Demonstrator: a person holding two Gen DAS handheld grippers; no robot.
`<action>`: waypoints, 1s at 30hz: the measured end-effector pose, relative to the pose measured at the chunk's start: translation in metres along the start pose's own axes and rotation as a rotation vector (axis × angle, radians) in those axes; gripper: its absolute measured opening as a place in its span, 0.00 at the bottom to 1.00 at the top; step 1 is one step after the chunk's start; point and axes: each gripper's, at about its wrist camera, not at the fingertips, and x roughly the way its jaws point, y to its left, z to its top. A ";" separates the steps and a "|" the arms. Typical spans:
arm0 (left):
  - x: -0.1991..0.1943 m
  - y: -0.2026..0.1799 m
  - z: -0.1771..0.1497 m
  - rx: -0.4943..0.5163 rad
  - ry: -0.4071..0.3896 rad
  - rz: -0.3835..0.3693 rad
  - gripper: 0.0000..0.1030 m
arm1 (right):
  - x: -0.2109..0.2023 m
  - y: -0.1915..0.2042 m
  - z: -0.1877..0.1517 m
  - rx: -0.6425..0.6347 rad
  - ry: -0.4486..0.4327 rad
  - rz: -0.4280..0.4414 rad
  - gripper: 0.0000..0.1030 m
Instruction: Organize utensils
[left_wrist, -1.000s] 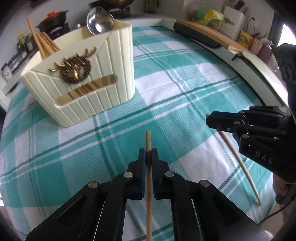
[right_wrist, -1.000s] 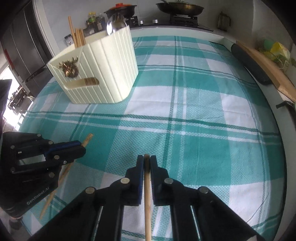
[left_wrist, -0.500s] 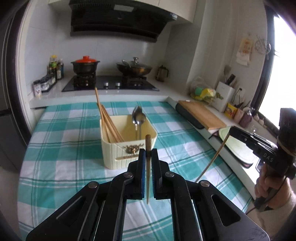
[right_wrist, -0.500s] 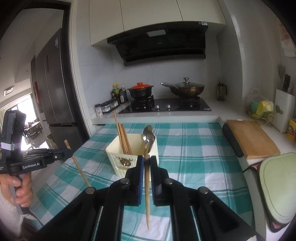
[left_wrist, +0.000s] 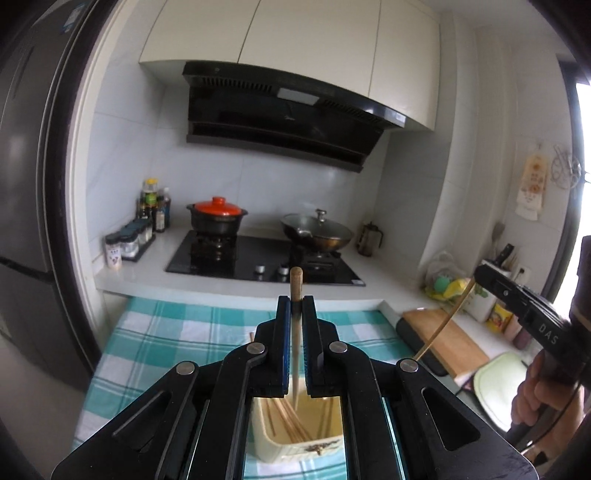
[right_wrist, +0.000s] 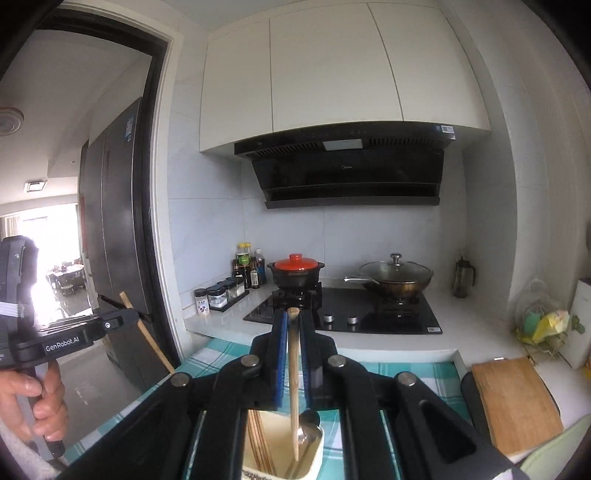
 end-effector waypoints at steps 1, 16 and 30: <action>0.012 0.003 -0.002 -0.004 0.014 0.008 0.03 | 0.012 0.002 -0.002 -0.016 0.011 0.004 0.07; 0.140 0.026 -0.074 -0.053 0.342 0.087 0.29 | 0.180 0.000 -0.124 0.086 0.462 0.069 0.10; -0.021 -0.011 -0.103 0.012 0.126 0.194 0.99 | -0.008 0.011 -0.112 0.147 0.234 -0.039 0.82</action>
